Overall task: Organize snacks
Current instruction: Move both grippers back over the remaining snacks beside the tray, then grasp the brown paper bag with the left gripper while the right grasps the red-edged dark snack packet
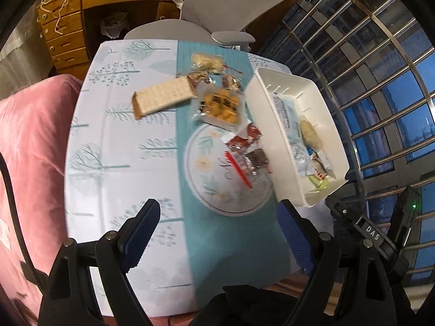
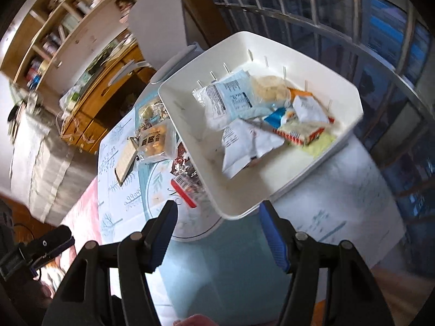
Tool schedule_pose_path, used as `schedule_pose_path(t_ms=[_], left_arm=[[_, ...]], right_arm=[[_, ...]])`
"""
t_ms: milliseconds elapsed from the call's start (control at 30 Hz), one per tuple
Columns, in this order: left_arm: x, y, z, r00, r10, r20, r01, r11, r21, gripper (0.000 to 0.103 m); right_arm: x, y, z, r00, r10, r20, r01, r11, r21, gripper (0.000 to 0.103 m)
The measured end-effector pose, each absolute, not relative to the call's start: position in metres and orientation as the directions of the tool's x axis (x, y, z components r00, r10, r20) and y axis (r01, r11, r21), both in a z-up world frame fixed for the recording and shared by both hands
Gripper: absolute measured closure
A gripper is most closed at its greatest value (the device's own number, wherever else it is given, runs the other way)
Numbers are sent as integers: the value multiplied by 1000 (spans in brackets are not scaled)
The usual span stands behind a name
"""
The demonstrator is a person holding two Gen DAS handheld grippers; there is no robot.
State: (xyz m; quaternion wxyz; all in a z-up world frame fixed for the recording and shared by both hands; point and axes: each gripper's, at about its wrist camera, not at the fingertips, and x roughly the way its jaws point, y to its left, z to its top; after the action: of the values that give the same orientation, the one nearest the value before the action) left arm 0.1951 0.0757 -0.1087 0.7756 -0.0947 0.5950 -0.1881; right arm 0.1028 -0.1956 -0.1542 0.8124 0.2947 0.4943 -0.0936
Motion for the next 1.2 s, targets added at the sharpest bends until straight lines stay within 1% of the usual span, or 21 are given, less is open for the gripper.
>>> schedule_pose_path(t_ms=[200, 367, 533, 600, 733, 1000, 1100, 1200], left_arm=[[219, 104, -110, 222, -379, -898, 242, 914, -326, 17], [248, 119, -115, 228, -350, -909, 259, 921, -289, 17], [279, 123, -130, 229, -324, -918, 274, 926, -259, 17], [295, 122, -142, 238, -297, -925, 269, 935, -231, 17], [325, 119, -168, 216, -300, -929, 276, 932, -237, 17], [367, 94, -208, 206, -269, -941, 430, 888, -160, 17], [377, 80, -219, 157, -293, -943, 533, 829, -169, 17], [384, 65, -225, 163, -268, -949, 608, 785, -118, 17]], right_arm=[[93, -177, -165, 488, 131, -863, 609, 657, 444, 40], [93, -166, -176, 463, 124, -878, 701, 556, 447, 40], [100, -155, -185, 440, 104, -892, 743, 516, 427, 40], [105, -152, -191, 439, 93, -894, 748, 514, 421, 40], [116, -150, -206, 435, 57, -899, 773, 487, 405, 40], [138, -142, -235, 431, 9, -902, 800, 457, 388, 40], [150, -135, -246, 430, -1, -903, 804, 456, 382, 40], [163, -130, -253, 435, -21, -900, 803, 462, 377, 40]])
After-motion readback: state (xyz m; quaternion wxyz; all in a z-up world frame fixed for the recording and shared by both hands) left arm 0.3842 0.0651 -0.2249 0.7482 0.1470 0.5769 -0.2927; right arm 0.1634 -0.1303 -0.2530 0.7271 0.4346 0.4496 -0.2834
